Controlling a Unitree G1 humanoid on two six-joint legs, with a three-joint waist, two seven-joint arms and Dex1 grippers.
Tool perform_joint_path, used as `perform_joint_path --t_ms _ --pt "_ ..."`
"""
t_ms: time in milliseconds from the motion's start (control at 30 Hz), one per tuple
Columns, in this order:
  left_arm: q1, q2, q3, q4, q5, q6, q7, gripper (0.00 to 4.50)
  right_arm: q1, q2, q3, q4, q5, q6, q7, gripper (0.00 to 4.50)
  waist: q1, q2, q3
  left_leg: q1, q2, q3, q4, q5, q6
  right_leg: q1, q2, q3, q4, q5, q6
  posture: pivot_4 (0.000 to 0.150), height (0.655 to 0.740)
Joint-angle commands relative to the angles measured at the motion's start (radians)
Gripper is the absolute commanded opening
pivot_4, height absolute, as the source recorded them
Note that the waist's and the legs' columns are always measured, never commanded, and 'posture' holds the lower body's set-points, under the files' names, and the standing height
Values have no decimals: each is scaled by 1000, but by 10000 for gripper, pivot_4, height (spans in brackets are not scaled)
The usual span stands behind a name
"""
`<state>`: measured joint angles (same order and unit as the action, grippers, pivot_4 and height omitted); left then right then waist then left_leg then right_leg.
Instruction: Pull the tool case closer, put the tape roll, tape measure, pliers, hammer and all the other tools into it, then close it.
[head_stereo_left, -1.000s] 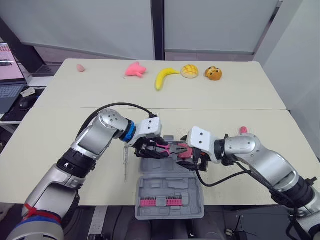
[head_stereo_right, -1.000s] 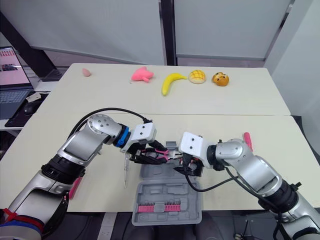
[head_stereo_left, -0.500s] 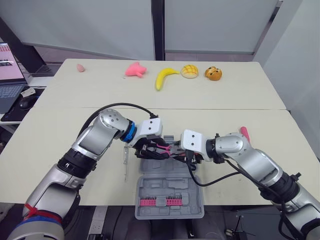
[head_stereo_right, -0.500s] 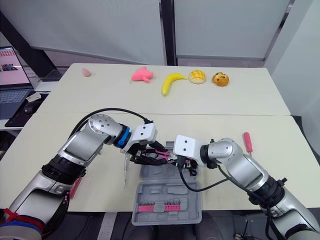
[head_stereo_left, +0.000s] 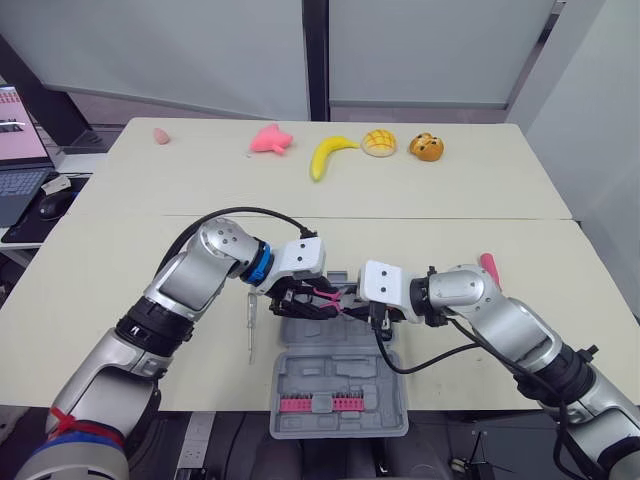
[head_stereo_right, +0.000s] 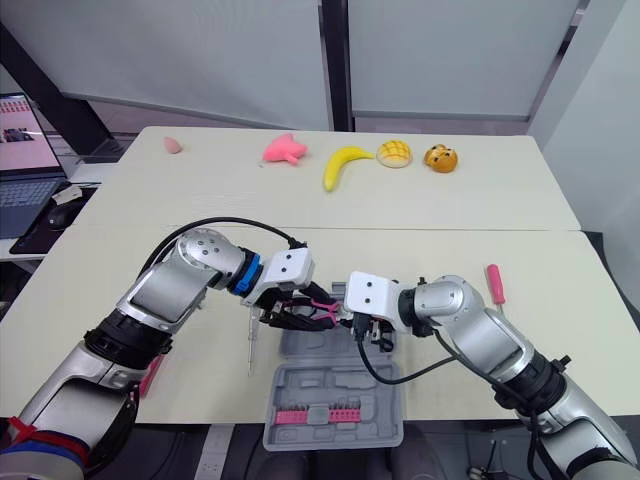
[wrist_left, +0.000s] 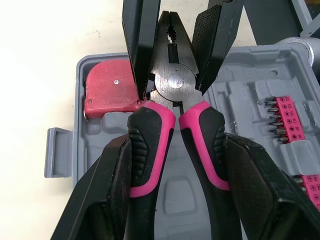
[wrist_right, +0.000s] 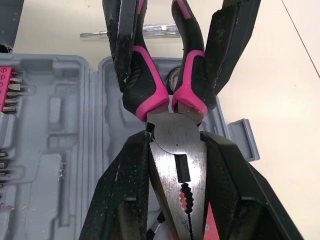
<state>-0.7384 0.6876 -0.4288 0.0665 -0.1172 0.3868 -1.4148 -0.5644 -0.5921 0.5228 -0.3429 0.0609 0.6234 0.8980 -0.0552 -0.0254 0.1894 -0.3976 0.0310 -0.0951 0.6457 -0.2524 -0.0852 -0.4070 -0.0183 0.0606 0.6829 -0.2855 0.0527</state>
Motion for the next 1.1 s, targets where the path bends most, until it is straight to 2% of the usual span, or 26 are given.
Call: perform_joint_path --t_ms 33,133,333,500,733,1100 --pt "10 27 42 -9 -15 -41 -24 36368 -26 -15 -49 -51 6 -10 18 12801 0 0 0 0 0 0 0 0 0 0 0 0 0 0 0 1500 7255" --pt "40 76 75 -20 -32 -63 -44 44779 -34 -35 -53 -62 -1 -7 33 12801 -2 0 0 0 0 0 0 0 0 0 0 0 0 0 0 1500 7255" --pt "165 225 177 -29 -59 -205 -80 45000 -78 -104 -6 -98 -48 7 88 12801 -4 1 0 0 0 -1 0 0 0 0 0 -1 1 0 0 1500 7255" --pt "293 305 270 -71 -122 -236 -100 45000 -108 -120 45 -105 -94 30 124 12801 -2 1 0 0 0 -1 0 0 0 0 0 -1 1 0 0 1500 7255" --pt "468 337 381 -110 -170 -301 -76 45000 -143 -82 122 -58 -150 79 146 12801 -2 1 1 1 0 -1 0 0 0 0 -1 -1 1 0 0 1500 7255" --pt "564 330 448 -88 -188 -409 -50 45000 -149 17 184 88 -232 52 122 12801 -1 1 1 2 0 -1 1 0 0 0 0 -1 5 0 -1 1500 7255"
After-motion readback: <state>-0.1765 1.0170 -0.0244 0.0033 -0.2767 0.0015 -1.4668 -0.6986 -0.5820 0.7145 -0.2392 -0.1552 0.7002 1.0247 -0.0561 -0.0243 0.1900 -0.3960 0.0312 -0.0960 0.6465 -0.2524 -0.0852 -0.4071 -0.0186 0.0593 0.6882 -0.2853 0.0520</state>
